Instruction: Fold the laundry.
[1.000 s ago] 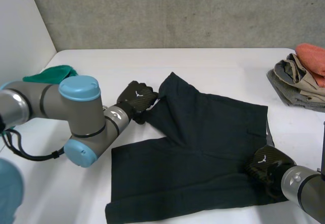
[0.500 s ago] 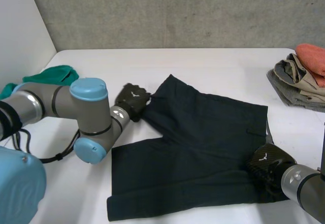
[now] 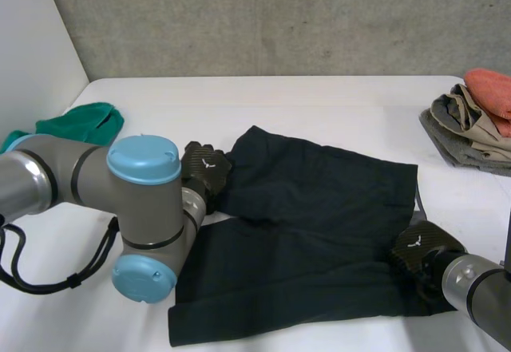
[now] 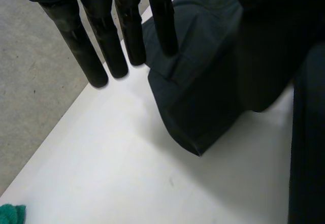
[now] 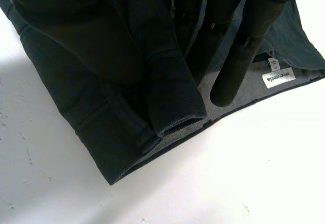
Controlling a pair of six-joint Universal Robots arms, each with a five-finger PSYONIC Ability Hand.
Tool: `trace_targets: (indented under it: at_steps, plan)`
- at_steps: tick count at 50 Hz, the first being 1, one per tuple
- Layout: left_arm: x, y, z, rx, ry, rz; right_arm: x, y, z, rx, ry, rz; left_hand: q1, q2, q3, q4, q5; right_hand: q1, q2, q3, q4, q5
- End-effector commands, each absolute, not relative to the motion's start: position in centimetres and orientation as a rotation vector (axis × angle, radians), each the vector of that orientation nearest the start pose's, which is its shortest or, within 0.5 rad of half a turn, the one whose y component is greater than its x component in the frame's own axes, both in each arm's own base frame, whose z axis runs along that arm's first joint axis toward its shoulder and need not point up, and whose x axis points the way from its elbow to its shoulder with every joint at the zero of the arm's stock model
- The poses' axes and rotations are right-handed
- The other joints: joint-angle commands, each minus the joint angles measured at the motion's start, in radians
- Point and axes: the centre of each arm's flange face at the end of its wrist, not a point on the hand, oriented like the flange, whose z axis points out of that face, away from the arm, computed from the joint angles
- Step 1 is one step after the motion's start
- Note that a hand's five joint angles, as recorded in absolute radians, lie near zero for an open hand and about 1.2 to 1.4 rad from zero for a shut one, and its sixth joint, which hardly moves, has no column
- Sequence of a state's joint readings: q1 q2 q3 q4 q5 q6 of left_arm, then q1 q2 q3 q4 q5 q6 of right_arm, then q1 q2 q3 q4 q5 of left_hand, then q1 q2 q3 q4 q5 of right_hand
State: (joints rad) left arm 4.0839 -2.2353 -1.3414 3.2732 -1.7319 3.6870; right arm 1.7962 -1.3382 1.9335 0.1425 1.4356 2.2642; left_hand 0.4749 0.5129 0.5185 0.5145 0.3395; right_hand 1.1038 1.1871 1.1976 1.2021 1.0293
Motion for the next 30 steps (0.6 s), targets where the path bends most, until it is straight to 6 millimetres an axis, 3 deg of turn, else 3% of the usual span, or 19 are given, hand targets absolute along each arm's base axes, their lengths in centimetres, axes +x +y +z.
trace_targets:
  at_steps: [1, 8, 13, 15, 24, 29, 30]
  plan:
    - [-31.2, -23.7, 17.1, 1.217, 2.155, -1.808, 19.3, -20.5, 14.7, -1.646, 2.513, -1.340, 0.041, 0.003, -0.003, 0.001, 0.002, 0.292, 0.209, 0.199, 0.194, 0.192]
    - [-28.5, -18.2, 19.1, 1.182, 2.315, -1.771, 19.4, -20.5, 15.0, -1.595, 2.521, -1.355, 0.053, 0.015, 0.009, 0.013, 0.014, 0.292, 0.209, 0.199, 0.194, 0.192]
    - [-27.6, -13.8, 18.8, 1.225, 2.532, -1.658, 19.4, -20.6, 15.1, -1.579, 2.520, -1.361, 0.062, 0.024, 0.018, 0.022, 0.022, 0.292, 0.209, 0.199, 0.194, 0.192]
    - [-27.3, -12.9, 18.3, 1.245, 2.588, -1.598, 19.4, -20.5, 15.1, -1.579, 2.520, -1.361, 0.059, 0.021, 0.015, 0.019, 0.019, 0.292, 0.209, 0.199, 0.194, 0.192]
    - [-27.1, -12.1, 15.2, 1.320, 2.686, -1.369, 19.3, -20.6, 15.9, -1.571, 2.513, -1.418, 0.179, 0.141, 0.135, 0.139, 0.139, 0.292, 0.209, 0.199, 0.194, 0.192]
    - [-27.1, -12.3, 14.4, 1.314, 2.683, -1.322, 19.3, -20.4, 16.8, -1.567, 2.500, -1.465, 0.920, 0.882, 0.876, 0.881, 0.881, 0.292, 0.209, 0.199, 0.194, 0.192]
    - [-27.1, -12.3, 14.5, 1.314, 2.680, -1.329, 19.3, -20.2, 16.9, -1.567, 2.499, -1.465, 0.921, 0.883, 0.878, 0.882, 0.882, 0.292, 0.209, 0.199, 0.194, 0.192]
